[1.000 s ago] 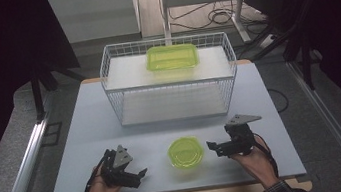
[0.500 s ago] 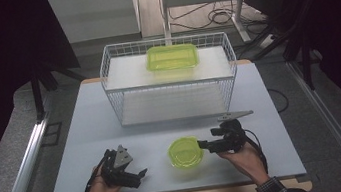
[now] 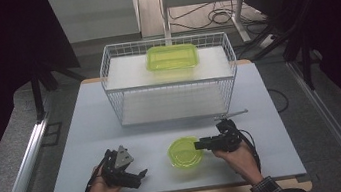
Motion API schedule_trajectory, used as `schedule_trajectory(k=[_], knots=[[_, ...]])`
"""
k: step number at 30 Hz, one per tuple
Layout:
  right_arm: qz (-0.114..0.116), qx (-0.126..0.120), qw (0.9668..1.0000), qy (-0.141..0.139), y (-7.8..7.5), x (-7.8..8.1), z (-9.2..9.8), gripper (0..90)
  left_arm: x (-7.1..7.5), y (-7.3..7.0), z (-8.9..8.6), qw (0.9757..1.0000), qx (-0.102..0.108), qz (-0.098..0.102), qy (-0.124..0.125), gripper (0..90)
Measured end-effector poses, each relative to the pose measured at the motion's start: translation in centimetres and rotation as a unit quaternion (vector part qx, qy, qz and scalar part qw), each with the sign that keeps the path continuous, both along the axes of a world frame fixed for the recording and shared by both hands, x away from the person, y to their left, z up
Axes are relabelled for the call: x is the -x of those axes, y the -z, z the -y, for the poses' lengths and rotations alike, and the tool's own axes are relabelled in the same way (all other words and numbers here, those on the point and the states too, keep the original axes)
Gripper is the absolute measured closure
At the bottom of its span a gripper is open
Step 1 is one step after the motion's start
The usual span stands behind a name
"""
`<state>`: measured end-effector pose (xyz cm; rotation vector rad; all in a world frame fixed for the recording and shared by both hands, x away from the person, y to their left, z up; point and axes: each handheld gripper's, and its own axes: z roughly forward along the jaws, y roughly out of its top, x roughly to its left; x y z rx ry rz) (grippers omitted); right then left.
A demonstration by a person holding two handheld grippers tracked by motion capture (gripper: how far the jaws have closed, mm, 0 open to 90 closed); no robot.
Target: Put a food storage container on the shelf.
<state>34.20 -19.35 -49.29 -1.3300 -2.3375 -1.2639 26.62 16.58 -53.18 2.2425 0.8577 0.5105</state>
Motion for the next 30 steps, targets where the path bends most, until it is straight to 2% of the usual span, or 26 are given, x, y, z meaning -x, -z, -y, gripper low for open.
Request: schedule_trajectory(k=[3,5,7,12,14,19,30], knots=[[-0.028,-0.018,0.9994,0.001,0.1,-0.3,0.1,69.6,0.0,0.0,0.0,1.0,-0.003,0.0,0.002,3.0],[-0.039,-0.019,0.9991,0.004,0.2,-0.5,0.1,74.3,0.0,0.0,0.0,1.0,-0.004,0.0,0.002,3.0],[-0.052,-0.031,0.9982,0.001,0.3,-0.7,0.1,78.8,0.0,0.0,0.0,1.0,-0.004,0.0,0.002,3.0],[-0.07,-0.041,0.9967,-0.005,0.3,-0.9,0.0,80.3,0.0,0.0,-0.1,1.0,-0.005,0.002,0.002,3.0],[-0.086,-0.062,0.9943,-0.007,0.4,-1.0,0.1,80.8,0.0,0.0,-0.1,1.0,-0.005,0.002,0.002,3.0],[-0.082,-0.064,0.9946,0.0,0.2,-1.1,0.4,80.9,0.0,0.0,-0.1,1.0,-0.006,0.002,0.001,3.1],[-0.068,-0.101,0.9925,0.011,-1.8,-1.6,1.4,80.9,0.0,-0.1,-0.1,1.0,-0.006,0.004,0.0,3.1]])
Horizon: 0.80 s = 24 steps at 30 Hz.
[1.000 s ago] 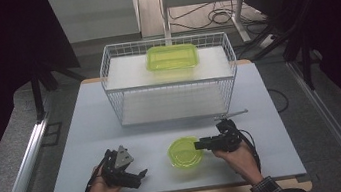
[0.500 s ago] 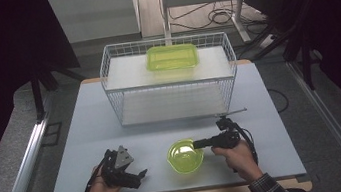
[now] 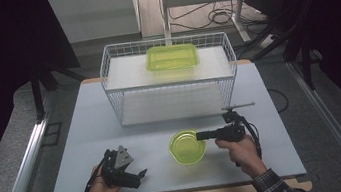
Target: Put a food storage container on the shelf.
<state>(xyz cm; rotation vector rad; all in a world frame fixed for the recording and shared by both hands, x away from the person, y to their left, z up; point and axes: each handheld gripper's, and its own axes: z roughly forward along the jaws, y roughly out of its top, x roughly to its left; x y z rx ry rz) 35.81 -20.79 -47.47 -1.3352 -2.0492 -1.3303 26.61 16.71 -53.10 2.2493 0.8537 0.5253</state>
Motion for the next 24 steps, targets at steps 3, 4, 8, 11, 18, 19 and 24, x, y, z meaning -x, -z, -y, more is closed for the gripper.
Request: schedule_trajectory(k=[3,4,8,11,18,19,24], knots=[[0.006,-0.008,0.9999,0.005,-0.7,-0.2,0.2,81.0,0.0,0.0,-0.1,1.0,0.002,0.0,-0.002,3.1],[0.008,-0.009,0.9999,0.005,-0.8,-0.3,0.2,81.0,0.0,0.0,-0.1,1.0,0.002,0.001,-0.002,3.1],[0.014,-0.015,0.9997,0.008,-1.8,-0.5,0.3,81.0,0.0,-0.1,-0.1,1.0,0.007,0.001,-0.004,3.1],[0.022,-0.018,0.9996,0.008,-2.6,-0.7,0.3,81.0,0.0,-0.1,-0.2,0.9999,0.009,0.0,-0.005,3.1],[0.033,-0.027,0.999,0.014,-4.3,-1.3,0.3,81.0,0.0,-0.2,-0.2,0.9999,0.011,0.0,-0.006,3.0],[0.033,-0.029,0.9989,0.015,-4.6,-1.4,0.3,81.0,0.0,-0.2,-0.2,0.9999,0.012,0.0,-0.007,3.0],[0.046,-0.034,0.9982,0.019,-6.0,-2.0,0.5,81.0,0.0,-0.2,-0.3,0.9998,0.016,0.0,-0.009,3.0]])
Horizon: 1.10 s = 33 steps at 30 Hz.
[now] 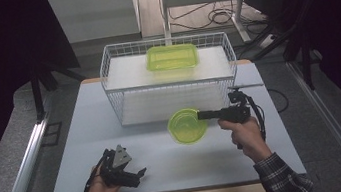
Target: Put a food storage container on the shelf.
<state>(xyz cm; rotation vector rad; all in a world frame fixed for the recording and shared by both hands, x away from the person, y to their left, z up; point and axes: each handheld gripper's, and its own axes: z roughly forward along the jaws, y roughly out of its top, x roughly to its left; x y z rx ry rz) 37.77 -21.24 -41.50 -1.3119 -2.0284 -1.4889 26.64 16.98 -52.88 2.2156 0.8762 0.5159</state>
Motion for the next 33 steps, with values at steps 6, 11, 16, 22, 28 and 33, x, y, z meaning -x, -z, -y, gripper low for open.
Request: schedule_trajectory(k=[6,11,16,22,28,33], knots=[[0.006,-0.003,1.0,0.006,-1.6,-0.4,0.2,81.0,0.0,-0.2,-0.2,0.9999,0.012,-0.001,-0.002,2.7],[0.015,-0.008,0.9998,0.011,-2.9,-0.7,0.3,81.0,-0.1,-0.2,-0.4,0.9998,0.02,-0.002,-0.004,2.4],[0.022,-0.012,0.9996,0.015,-4.2,-1.1,0.4,81.0,-0.1,-0.3,-0.4,0.9997,0.024,-0.002,-0.004,2.3],[0.028,-0.022,0.9991,0.022,-5.7,-1.7,0.7,81.1,-0.1,-0.2,-0.4,0.9997,0.024,-0.002,-0.003,2.3],[0.035,-0.029,0.9985,0.03,-7.2,-2.3,0.7,81.1,-0.1,-0.3,-0.5,0.9996,0.028,-0.003,-0.003,2.3],[0.045,-0.029,0.9979,0.038,-8.4,-3.1,0.4,81.1,-0.1,-0.3,-0.5,0.9995,0.03,-0.003,-0.004,2.3]])
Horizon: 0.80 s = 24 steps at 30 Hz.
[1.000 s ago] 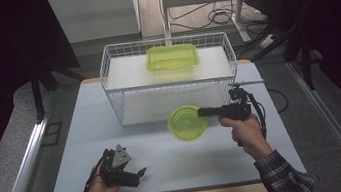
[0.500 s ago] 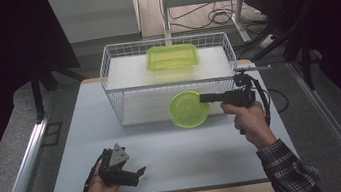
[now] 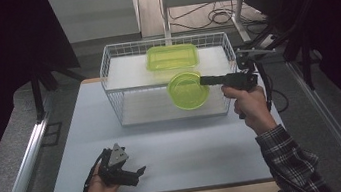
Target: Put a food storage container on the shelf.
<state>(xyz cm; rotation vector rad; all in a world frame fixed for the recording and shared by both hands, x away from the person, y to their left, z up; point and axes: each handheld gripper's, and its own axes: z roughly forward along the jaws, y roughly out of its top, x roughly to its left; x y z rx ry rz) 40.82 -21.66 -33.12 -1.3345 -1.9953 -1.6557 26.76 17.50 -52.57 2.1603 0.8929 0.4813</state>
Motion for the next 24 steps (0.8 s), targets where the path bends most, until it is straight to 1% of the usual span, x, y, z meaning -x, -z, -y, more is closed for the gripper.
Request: schedule_trajectory(k=[15,23,24], knots=[[0.026,-0.01,0.9991,0.031,-3.3,-2.2,-0.6,81.2,0.0,0.0,0.1,1.0,-0.001,-0.003,0.0,2.4],[0.039,-0.014,0.9983,0.041,-5.0,-3.1,-1.7,81.2,0.0,0.0,0.0,1.0,-0.003,-0.004,0.001,2.4],[0.041,-0.014,0.9981,0.043,-5.2,-3.2,-1.9,81.1,0.0,0.1,0.1,1.0,0.0,-0.005,-0.001,2.4]])
